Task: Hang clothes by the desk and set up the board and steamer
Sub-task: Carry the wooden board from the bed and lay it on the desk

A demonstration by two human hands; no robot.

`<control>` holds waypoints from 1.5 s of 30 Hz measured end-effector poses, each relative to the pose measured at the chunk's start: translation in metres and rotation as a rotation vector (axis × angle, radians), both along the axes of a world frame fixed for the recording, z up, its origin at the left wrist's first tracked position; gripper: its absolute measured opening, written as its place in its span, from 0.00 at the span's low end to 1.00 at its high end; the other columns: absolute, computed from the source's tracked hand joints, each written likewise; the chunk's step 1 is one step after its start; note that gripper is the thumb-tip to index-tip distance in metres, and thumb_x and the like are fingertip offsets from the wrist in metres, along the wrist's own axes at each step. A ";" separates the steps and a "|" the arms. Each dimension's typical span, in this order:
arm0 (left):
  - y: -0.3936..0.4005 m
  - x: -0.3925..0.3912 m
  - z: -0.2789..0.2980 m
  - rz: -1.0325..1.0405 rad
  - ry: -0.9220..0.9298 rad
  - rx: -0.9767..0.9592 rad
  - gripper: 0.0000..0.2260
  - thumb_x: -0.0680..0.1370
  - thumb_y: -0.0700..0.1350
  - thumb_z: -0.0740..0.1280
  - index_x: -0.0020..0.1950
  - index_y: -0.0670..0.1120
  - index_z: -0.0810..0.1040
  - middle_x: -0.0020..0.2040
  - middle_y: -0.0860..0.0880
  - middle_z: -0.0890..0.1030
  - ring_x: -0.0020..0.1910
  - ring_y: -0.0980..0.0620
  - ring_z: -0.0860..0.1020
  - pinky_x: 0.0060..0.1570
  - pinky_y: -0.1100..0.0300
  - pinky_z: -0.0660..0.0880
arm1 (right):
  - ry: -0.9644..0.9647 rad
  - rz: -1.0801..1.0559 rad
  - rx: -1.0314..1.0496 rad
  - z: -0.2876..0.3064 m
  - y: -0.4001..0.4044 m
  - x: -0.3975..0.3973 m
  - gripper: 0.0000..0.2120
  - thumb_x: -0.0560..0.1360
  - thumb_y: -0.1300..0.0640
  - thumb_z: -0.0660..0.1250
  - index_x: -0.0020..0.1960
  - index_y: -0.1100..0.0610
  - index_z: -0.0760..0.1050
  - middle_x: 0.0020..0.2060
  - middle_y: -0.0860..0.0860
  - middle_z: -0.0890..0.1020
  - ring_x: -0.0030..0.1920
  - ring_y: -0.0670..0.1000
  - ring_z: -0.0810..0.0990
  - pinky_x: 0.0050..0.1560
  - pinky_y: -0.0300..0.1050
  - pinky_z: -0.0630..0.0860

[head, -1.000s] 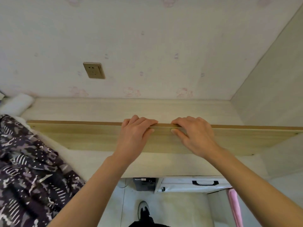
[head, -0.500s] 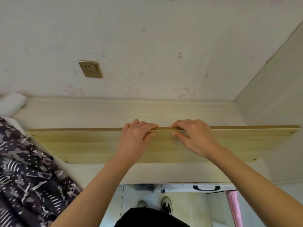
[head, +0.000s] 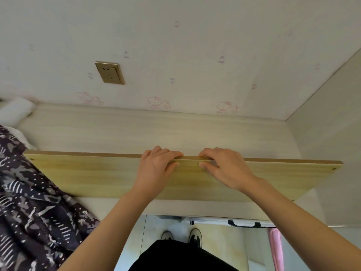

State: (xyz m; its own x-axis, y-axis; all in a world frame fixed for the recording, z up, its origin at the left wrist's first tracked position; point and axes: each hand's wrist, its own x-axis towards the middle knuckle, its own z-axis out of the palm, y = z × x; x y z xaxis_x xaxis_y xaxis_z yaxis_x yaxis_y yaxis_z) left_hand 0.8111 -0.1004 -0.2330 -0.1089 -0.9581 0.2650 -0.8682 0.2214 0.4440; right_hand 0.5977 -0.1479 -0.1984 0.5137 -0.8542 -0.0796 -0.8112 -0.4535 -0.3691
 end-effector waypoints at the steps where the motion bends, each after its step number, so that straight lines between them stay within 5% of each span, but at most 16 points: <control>1: -0.001 0.002 -0.001 -0.001 -0.003 -0.001 0.11 0.75 0.47 0.64 0.56 0.52 0.81 0.45 0.57 0.82 0.43 0.51 0.74 0.43 0.56 0.66 | 0.001 0.005 -0.003 -0.001 -0.002 0.002 0.12 0.79 0.44 0.59 0.60 0.44 0.74 0.42 0.44 0.76 0.47 0.50 0.77 0.43 0.44 0.65; 12: -0.025 0.011 -0.024 0.041 -0.172 -0.178 0.12 0.78 0.48 0.63 0.58 0.47 0.80 0.50 0.51 0.81 0.48 0.47 0.78 0.53 0.52 0.72 | 0.048 0.060 0.063 -0.008 -0.042 0.014 0.12 0.79 0.45 0.60 0.60 0.48 0.73 0.49 0.48 0.82 0.50 0.52 0.79 0.47 0.47 0.74; 16: -0.029 0.014 -0.050 0.132 -0.269 -0.176 0.18 0.79 0.48 0.63 0.68 0.45 0.74 0.61 0.48 0.78 0.62 0.44 0.75 0.69 0.45 0.63 | 0.113 0.086 0.118 -0.014 -0.062 0.025 0.12 0.80 0.48 0.60 0.59 0.52 0.71 0.50 0.50 0.80 0.50 0.53 0.77 0.48 0.49 0.74; 19: -0.028 0.018 -0.065 0.178 -0.299 -0.073 0.23 0.81 0.49 0.59 0.75 0.45 0.64 0.74 0.48 0.68 0.74 0.45 0.62 0.73 0.41 0.53 | 0.175 0.107 0.139 -0.023 -0.079 0.032 0.14 0.79 0.47 0.60 0.59 0.54 0.71 0.50 0.52 0.80 0.49 0.54 0.77 0.48 0.50 0.75; 23: -0.026 0.033 -0.089 0.189 -0.320 0.073 0.25 0.82 0.51 0.53 0.78 0.48 0.56 0.79 0.50 0.55 0.78 0.45 0.51 0.73 0.40 0.49 | 0.235 0.075 0.229 -0.039 -0.105 0.043 0.20 0.74 0.42 0.66 0.60 0.54 0.70 0.53 0.52 0.78 0.52 0.55 0.76 0.48 0.49 0.74; 30: -0.021 0.055 -0.142 0.251 -0.339 0.328 0.27 0.80 0.58 0.48 0.79 0.53 0.53 0.79 0.54 0.52 0.78 0.47 0.49 0.72 0.36 0.50 | 0.396 0.085 0.224 -0.092 -0.133 0.062 0.39 0.65 0.34 0.70 0.64 0.60 0.65 0.58 0.56 0.75 0.58 0.58 0.74 0.56 0.54 0.72; 45: -0.040 0.061 -0.188 0.281 -0.351 0.433 0.26 0.79 0.61 0.49 0.78 0.60 0.52 0.79 0.55 0.53 0.78 0.47 0.48 0.67 0.28 0.50 | 0.439 0.119 0.407 -0.150 -0.163 0.073 0.39 0.69 0.40 0.72 0.68 0.63 0.62 0.61 0.60 0.69 0.61 0.62 0.69 0.60 0.56 0.71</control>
State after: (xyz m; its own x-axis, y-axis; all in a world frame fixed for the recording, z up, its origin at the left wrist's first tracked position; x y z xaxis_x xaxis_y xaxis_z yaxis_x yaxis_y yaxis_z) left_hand 0.8724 -0.1402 -0.4209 0.1530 -0.9752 -0.1598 -0.9776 -0.1730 0.1200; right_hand 0.6702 -0.3110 -0.3480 0.4487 -0.6496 -0.6138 -0.8796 -0.4426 -0.1745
